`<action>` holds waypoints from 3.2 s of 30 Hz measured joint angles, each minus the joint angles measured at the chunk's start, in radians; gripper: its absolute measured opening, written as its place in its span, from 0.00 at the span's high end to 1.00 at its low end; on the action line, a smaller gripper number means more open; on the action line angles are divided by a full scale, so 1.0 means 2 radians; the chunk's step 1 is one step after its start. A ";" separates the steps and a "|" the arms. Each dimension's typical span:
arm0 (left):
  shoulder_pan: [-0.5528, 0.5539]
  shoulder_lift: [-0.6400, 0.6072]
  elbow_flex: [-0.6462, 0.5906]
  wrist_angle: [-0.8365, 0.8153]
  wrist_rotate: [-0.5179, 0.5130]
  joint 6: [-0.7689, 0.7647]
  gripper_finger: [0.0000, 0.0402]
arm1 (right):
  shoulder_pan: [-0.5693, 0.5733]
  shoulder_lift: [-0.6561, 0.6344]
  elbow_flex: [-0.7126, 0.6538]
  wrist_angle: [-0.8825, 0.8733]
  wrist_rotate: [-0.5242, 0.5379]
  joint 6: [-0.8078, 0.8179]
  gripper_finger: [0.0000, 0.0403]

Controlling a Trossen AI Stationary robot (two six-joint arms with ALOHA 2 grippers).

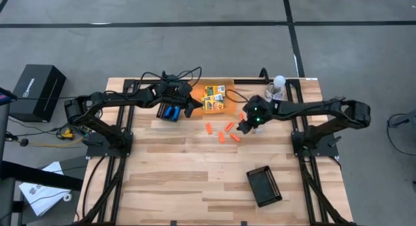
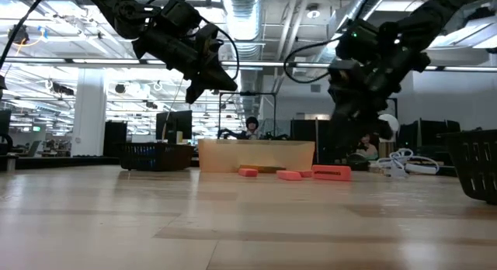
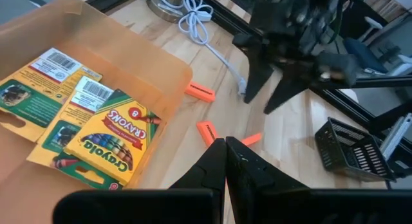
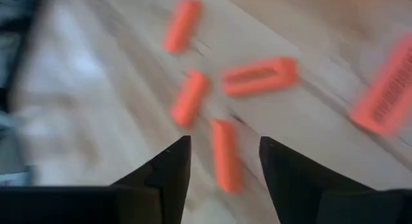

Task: Pick & Place School Supplies
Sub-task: Put the orange eraser into the bottom black bin

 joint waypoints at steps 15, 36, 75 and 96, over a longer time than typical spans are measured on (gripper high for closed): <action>-0.001 0.000 0.000 0.001 0.029 -0.005 1.00 | 0.090 0.038 0.114 -0.169 0.142 -0.031 0.56; -0.001 0.000 0.000 0.003 0.060 0.000 1.00 | 0.121 0.176 0.191 -0.178 0.137 -0.036 0.55; 0.000 0.000 0.000 0.001 0.088 0.004 1.00 | 0.101 0.190 0.191 -0.179 0.128 -0.049 0.57; 0.000 0.000 0.000 -0.001 0.088 -0.009 1.00 | 0.105 0.247 0.193 -0.174 0.108 -0.066 0.74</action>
